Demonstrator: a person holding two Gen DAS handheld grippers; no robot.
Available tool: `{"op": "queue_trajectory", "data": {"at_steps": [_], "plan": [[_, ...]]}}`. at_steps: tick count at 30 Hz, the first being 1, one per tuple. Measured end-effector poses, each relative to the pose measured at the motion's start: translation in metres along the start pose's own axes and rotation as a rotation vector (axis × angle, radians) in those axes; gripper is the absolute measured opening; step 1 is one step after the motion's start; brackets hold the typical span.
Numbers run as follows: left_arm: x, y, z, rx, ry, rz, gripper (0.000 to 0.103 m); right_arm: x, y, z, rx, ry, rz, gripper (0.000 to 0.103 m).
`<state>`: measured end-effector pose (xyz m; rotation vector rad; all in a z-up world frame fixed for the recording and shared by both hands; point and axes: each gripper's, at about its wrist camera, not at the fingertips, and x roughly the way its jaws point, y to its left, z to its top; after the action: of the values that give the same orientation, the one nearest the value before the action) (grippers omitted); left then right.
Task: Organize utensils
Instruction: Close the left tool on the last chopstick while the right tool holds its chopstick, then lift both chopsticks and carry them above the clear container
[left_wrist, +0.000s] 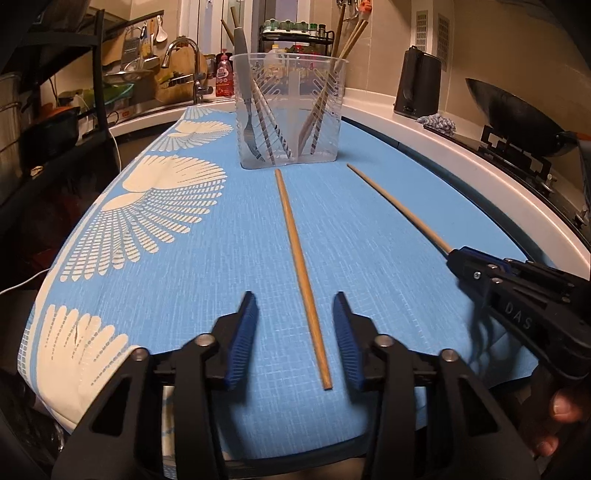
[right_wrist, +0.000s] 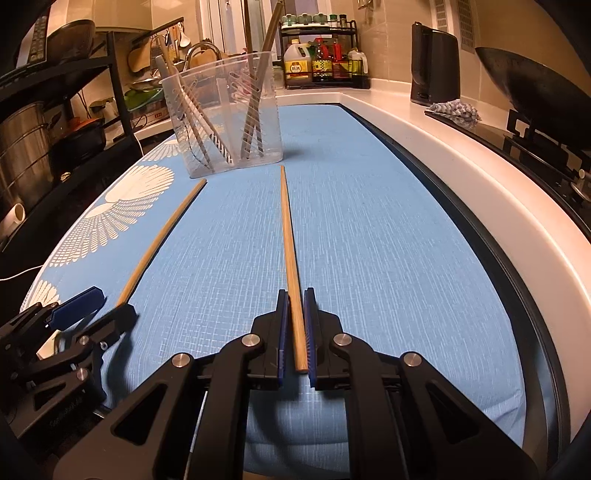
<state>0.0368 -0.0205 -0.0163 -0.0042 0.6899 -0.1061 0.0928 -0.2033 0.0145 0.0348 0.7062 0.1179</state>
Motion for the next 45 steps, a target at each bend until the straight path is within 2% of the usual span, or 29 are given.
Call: {"op": "queue_trajectory", "data": {"at_steps": [2,4,8,13,23,45], "plan": [[0.000,0.005,0.001,0.007,-0.003,0.002,0.017,0.000,-0.002,0.000,0.001,-0.001,-0.007,0.009],[0.000,0.012,0.002,0.004,-0.004,0.010,0.006,-0.001,-0.003,-0.001,0.004,-0.002,-0.005,0.009],[-0.001,0.032,0.001,-0.018,-0.018,0.030,0.006,-0.002,-0.005,-0.002,0.001,-0.008,-0.004,0.009],[-0.004,0.047,-0.001,-0.046,-0.031,0.001,0.006,-0.002,-0.006,-0.003,-0.008,-0.017,0.005,0.010],[-0.007,0.038,-0.007,-0.040,-0.066,0.024,0.007,0.000,-0.006,-0.003,-0.020,-0.025,0.017,0.010],[-0.005,0.035,-0.007,-0.050,-0.068,0.047,0.007,0.001,-0.003,-0.003,-0.034,-0.030,0.013,0.007]]}}
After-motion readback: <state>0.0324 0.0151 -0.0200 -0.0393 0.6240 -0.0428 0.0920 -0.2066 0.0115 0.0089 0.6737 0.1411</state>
